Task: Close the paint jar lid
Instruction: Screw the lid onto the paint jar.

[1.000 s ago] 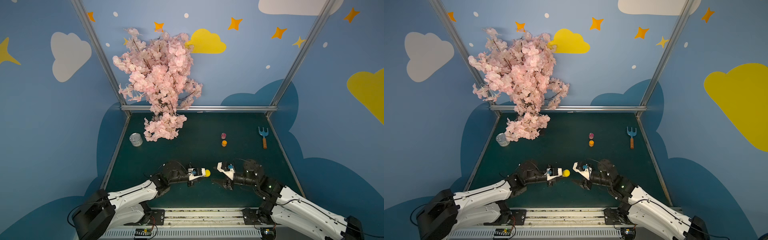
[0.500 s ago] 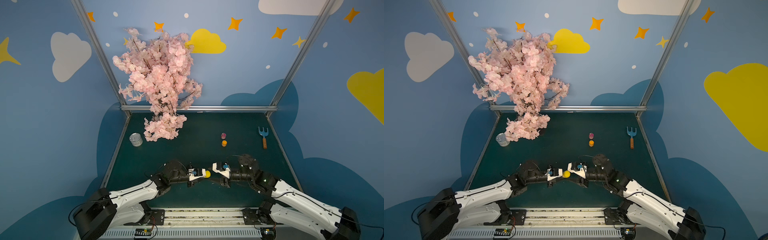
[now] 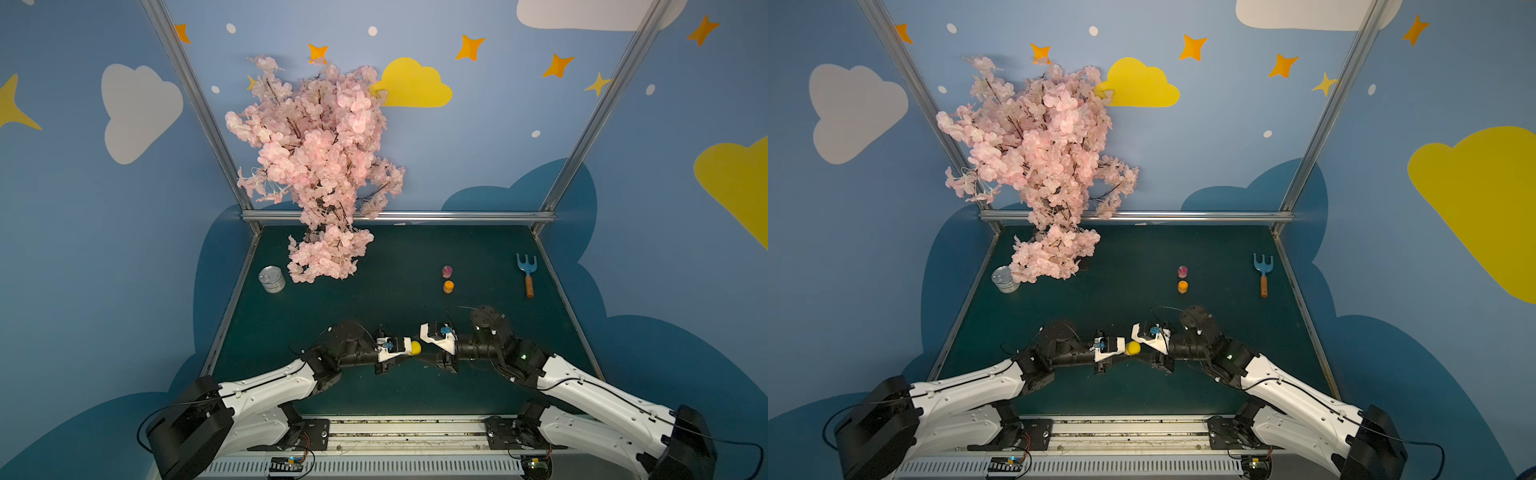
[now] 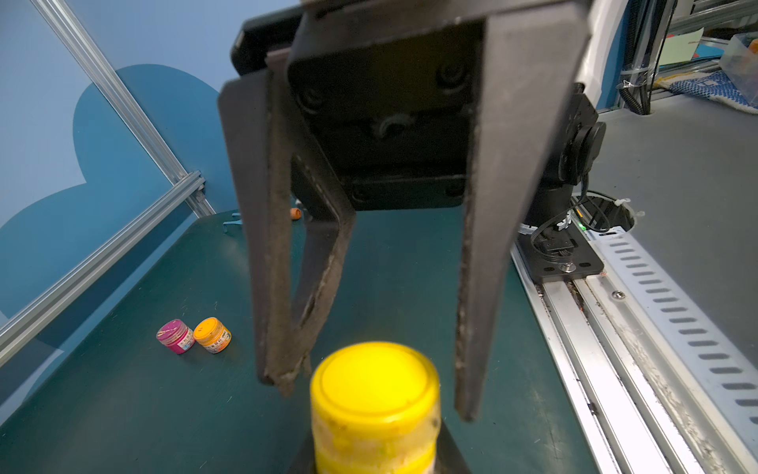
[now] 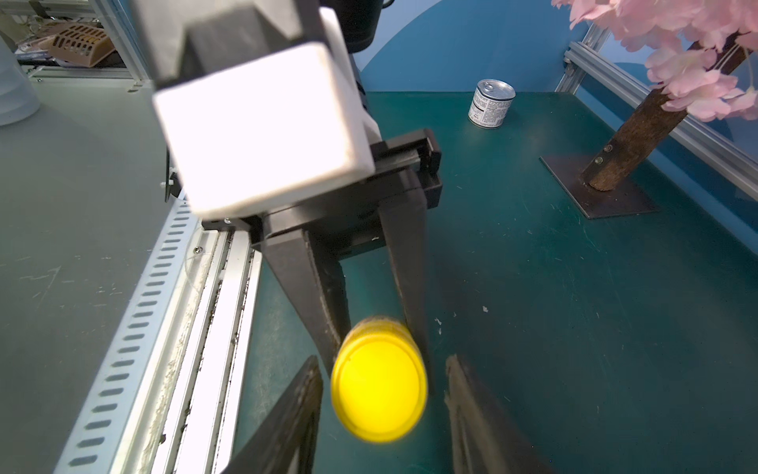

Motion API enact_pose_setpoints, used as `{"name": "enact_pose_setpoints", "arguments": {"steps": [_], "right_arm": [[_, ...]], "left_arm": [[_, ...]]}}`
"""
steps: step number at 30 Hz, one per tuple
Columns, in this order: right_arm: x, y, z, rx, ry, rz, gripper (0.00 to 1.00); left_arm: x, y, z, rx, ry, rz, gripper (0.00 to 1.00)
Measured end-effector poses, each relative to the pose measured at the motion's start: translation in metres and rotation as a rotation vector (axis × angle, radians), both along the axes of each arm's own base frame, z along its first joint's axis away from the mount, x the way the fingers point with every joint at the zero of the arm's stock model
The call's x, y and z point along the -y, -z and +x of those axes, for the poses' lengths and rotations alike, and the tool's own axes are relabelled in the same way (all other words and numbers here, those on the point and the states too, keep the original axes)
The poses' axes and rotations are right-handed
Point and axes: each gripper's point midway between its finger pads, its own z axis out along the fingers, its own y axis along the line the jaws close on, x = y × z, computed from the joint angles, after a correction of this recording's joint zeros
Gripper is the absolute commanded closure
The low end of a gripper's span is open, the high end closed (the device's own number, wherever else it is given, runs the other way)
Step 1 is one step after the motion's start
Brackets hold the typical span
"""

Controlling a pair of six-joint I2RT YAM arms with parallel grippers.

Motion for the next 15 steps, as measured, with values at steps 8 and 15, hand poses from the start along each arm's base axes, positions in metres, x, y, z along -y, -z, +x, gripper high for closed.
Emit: {"name": "enact_pose_setpoints", "arguments": {"steps": [8,15], "right_arm": [[-0.0001,0.0008,0.0008,-0.003,0.006,-0.003,0.67],[-0.0039,0.0042,0.0070,-0.063,0.042,-0.019,0.75]], "left_arm": [[-0.0003,0.0002,0.0013,0.002,-0.007,0.002,0.69],[-0.0030,0.0042,0.0079,0.000,-0.048,0.020,0.69]]}}
